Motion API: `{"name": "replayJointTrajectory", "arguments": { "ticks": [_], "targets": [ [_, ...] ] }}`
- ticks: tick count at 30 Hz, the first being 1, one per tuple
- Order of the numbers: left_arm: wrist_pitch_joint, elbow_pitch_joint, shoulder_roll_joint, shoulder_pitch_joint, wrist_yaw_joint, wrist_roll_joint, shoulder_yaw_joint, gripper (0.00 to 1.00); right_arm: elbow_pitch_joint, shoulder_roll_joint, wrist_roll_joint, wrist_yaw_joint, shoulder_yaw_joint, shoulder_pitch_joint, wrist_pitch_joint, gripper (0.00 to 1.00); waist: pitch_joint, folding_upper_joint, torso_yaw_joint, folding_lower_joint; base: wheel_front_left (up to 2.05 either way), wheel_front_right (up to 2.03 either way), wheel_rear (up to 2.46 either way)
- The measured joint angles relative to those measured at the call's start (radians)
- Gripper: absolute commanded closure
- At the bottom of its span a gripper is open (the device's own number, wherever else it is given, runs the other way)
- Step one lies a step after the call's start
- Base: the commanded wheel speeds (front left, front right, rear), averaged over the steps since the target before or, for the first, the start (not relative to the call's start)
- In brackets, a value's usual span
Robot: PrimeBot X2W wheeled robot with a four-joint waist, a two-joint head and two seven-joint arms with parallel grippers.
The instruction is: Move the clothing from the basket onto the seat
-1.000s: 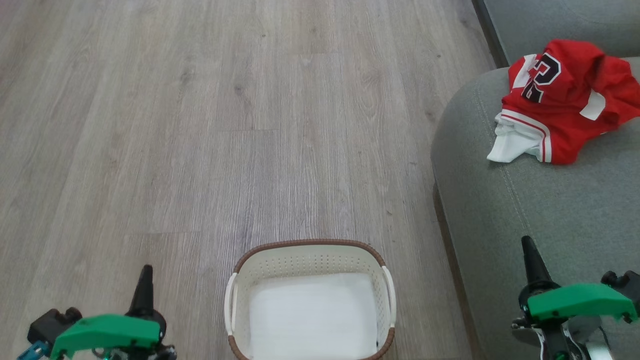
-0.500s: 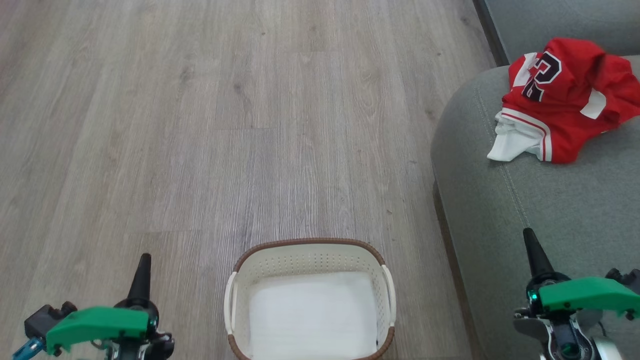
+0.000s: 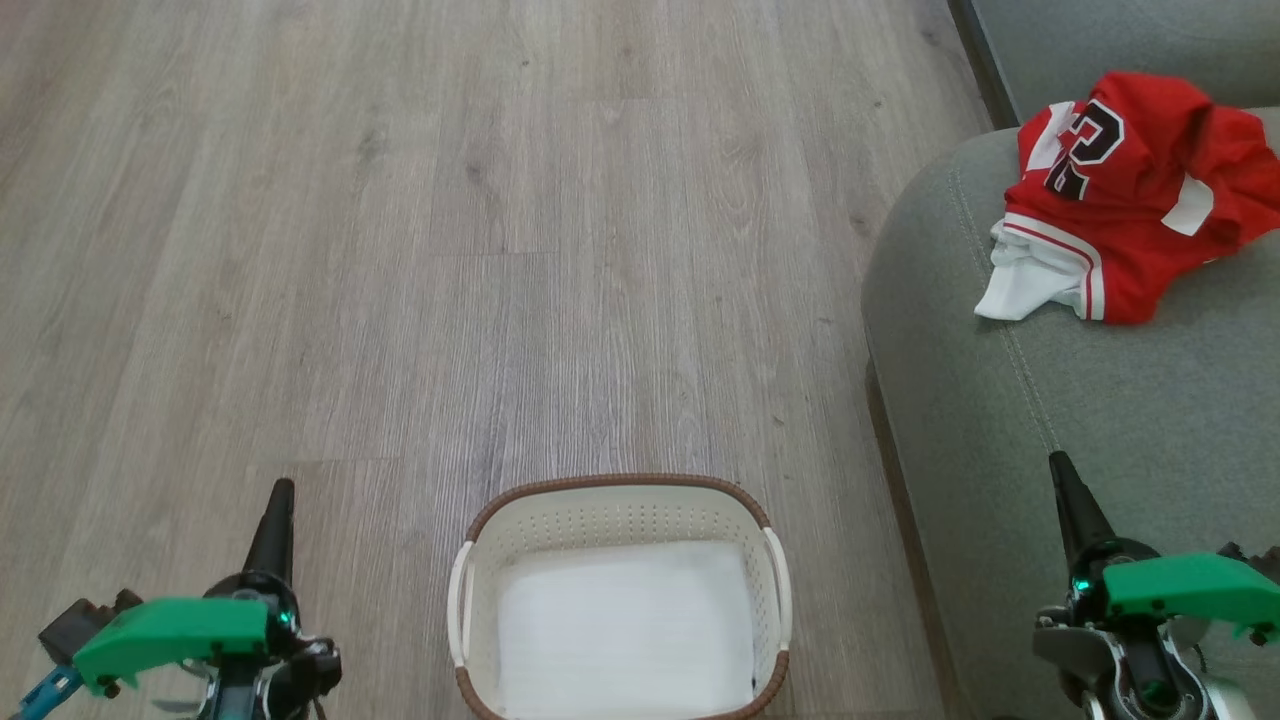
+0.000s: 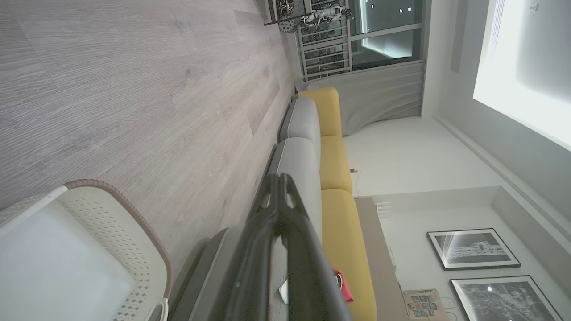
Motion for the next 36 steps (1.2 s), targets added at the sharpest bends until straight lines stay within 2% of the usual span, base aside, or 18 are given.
{"name": "replayJointTrajectory", "arguments": {
  "ticks": [18, 36],
  "targets": [
    [0.045, 0.002, -0.008, -0.034, -0.036, -0.179, 0.030, 1.00, -0.007, 0.000, 0.202, 0.000, -0.013, -0.017, 0.050, 1.00, 0.005, 0.0000, -0.001, 0.0000, 0.00, 0.00, 0.00],
    [0.045, 0.002, -0.009, -0.041, -0.036, -0.185, 0.031, 1.00, -0.007, 0.000, 0.208, 0.000, -0.014, -0.017, 0.050, 1.00, 0.005, 0.0000, -0.001, 0.0000, 0.00, 0.00, 0.00]
  ]
}}
